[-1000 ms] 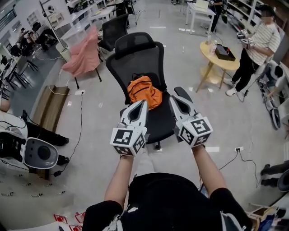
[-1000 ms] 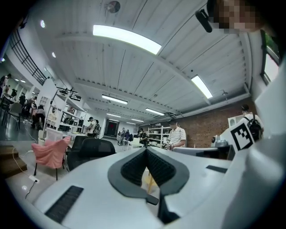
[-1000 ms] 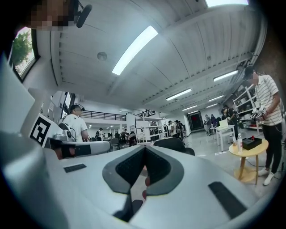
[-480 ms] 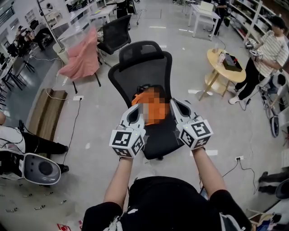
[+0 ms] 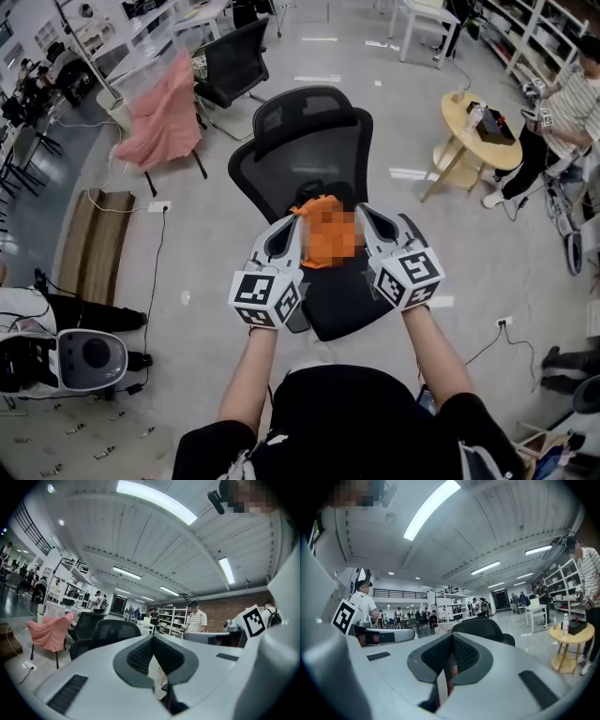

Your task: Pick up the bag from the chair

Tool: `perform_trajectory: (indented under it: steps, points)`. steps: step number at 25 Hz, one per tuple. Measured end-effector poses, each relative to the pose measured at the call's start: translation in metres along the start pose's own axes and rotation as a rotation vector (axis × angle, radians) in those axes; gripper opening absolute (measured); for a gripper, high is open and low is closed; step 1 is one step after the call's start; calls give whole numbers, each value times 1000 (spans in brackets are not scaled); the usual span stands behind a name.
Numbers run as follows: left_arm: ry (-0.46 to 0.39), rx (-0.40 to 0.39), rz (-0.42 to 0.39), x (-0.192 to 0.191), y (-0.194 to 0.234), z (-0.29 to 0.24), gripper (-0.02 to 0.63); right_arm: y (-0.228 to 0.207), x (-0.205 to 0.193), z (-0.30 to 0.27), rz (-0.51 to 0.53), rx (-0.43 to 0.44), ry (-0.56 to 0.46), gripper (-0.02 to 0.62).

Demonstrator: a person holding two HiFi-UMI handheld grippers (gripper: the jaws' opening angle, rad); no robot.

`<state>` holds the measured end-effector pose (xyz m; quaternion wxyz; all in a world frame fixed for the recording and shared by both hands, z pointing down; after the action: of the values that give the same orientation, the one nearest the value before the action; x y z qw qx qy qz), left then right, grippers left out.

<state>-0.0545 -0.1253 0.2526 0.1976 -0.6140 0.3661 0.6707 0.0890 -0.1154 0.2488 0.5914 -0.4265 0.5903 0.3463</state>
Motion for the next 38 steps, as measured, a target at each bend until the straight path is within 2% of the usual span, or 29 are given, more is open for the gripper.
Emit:
perform_trajectory:
  steps: [5,11,20,29,38]
  points:
    - [45,-37,6,-4,24,-15,5,-3,-8,-27,-17,-42,25,-5]
    - [66,-43,27,-13,50,-26,5,-8,-18,-50,-27,-62,33,-6]
    - [125,-48,75,-49,63,-42,5,-24,-44,-68,-44,-74,94,-5]
    - [179,27,119,-103,80,-73,5,-55,-87,-89,-34,-15,192,-5]
    - [243,62,118,-164,98,-85,5,-81,-156,-108,-64,17,293,-6]
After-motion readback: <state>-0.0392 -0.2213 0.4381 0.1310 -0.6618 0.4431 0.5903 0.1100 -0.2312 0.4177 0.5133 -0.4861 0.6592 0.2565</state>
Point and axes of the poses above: the fingertips, and each gripper's own axes: z backward along the fingers, y to its left, x out of its top, the point moved 3 cm from there along z, backward along the fingers, and after that the axes turned 2 degrees about z, right-handed, at the moved point
